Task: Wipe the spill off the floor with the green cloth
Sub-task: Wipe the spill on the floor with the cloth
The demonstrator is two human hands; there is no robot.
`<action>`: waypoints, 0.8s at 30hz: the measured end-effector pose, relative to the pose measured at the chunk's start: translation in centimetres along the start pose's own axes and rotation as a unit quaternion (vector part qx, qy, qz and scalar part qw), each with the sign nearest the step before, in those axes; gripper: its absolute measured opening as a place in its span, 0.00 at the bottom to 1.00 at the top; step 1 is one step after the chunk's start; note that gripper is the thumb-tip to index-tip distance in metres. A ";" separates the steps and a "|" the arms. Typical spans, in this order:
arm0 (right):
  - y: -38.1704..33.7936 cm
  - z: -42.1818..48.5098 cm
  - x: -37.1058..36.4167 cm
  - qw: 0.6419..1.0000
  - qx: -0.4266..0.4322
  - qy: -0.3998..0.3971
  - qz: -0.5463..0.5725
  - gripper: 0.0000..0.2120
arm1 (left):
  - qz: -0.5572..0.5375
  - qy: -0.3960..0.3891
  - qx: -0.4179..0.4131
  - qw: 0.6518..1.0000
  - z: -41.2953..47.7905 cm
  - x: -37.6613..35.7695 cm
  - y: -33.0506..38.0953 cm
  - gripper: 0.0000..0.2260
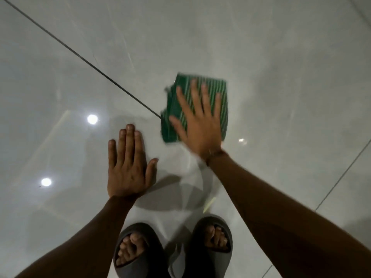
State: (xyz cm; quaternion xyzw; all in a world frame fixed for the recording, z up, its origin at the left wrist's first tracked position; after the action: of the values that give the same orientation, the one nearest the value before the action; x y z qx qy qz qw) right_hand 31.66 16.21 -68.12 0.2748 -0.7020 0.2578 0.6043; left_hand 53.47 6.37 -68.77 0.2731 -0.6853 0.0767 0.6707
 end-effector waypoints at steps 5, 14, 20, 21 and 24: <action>10.1 -9.3 -0.5 0.991 -0.112 -0.062 0.023 0.38 | -0.003 0.001 -0.001 1.000 -0.3 -0.4 -0.3 0.41; 4.0 6.1 1.5 0.980 -0.194 0.032 0.022 0.38 | 0.005 -0.011 -0.002 1.000 0.0 -0.4 -0.3 0.41; 3.9 -8.9 -0.9 0.998 0.031 -0.048 -0.003 0.39 | 0.007 0.006 -0.006 1.000 0.0 -0.1 0.0 0.41; 6.8 -9.7 -0.7 0.998 -0.025 -0.056 0.001 0.38 | 0.002 0.007 -0.003 1.000 0.0 -0.2 -0.1 0.41; 14.6 -6.1 0.8 0.950 -0.308 -0.025 0.037 0.39 | 0.001 0.010 -0.004 1.000 -0.2 -0.1 -0.1 0.41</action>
State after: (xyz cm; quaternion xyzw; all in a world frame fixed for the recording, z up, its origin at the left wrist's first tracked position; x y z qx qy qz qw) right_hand 25.71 30.83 -66.88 0.0555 -0.7719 0.0440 0.6318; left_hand 53.69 6.47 -68.89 0.2690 -0.6791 0.0767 0.6786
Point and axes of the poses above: each hand's wrist, its own z-axis towards the middle knuckle, its own x-axis out of the back of the hand, y = z × x, the point moved 9 cm from there along z, towards the middle knuckle, and after that the axes turned 6 degrees about -z, right-handed, at the moved point
